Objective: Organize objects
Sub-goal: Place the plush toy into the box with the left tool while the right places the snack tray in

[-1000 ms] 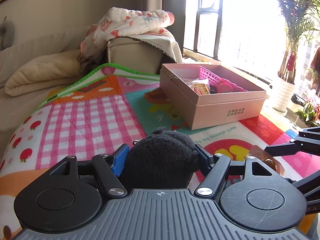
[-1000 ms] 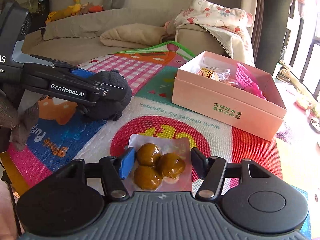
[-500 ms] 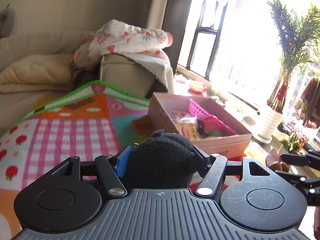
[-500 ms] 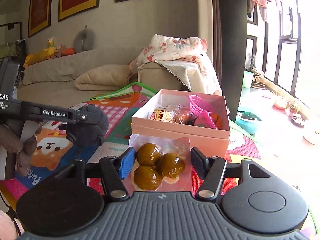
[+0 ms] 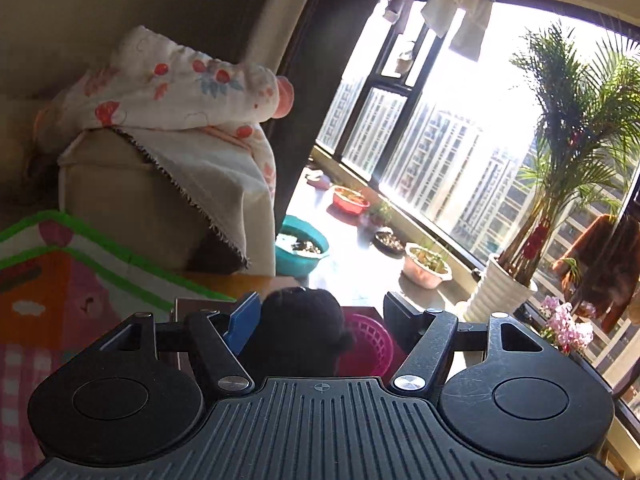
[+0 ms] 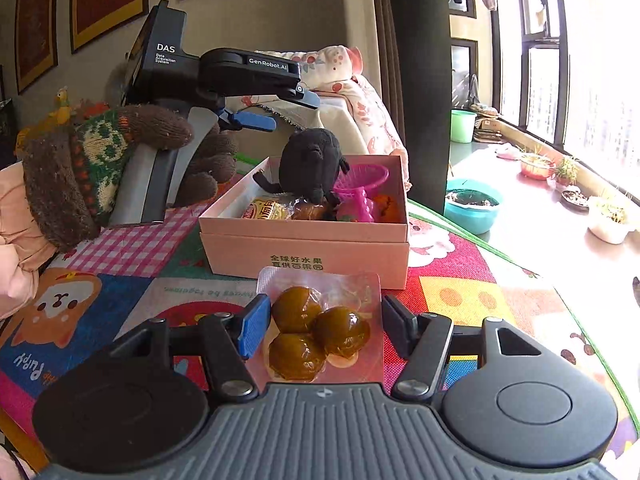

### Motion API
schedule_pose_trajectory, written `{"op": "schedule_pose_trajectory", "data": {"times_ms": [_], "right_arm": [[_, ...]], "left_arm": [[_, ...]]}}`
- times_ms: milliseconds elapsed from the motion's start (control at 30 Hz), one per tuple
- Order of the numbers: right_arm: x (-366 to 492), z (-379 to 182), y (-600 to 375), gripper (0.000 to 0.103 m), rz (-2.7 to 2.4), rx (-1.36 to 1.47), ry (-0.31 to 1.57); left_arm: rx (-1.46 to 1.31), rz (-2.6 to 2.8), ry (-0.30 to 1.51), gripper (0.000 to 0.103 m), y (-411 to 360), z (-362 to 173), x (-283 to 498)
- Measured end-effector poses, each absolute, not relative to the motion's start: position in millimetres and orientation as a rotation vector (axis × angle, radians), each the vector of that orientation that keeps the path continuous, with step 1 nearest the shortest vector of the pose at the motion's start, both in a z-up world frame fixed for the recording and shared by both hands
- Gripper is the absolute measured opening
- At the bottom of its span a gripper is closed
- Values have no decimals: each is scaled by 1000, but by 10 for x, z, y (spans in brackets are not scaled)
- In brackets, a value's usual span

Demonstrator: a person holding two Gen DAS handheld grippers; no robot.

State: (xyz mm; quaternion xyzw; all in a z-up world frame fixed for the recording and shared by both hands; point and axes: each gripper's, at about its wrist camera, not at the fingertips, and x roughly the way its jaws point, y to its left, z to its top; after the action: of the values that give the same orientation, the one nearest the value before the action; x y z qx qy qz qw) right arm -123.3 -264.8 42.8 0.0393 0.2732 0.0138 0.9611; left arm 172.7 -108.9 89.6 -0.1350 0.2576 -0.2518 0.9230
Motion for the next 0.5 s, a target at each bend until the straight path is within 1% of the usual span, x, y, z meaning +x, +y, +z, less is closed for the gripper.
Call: {"op": "schedule_pose_trajectory", "data": {"times_ms": [100, 267, 367, 500], "right_arm": [[-1183, 381, -2708, 61, 12, 91, 565], [-1117, 431, -2754, 61, 4, 99, 545], [-1027, 601, -2782, 61, 1, 85, 499], [-753, 1000, -2784, 61, -4, 59, 406]], "left_arm": [[-320, -515, 462, 73, -961, 870, 1618], [-296, -497, 370, 73, -582, 1025, 1193], [-279, -492, 383, 73, -373, 991, 937], [-235, -501, 488, 73, -255, 786, 647]]}}
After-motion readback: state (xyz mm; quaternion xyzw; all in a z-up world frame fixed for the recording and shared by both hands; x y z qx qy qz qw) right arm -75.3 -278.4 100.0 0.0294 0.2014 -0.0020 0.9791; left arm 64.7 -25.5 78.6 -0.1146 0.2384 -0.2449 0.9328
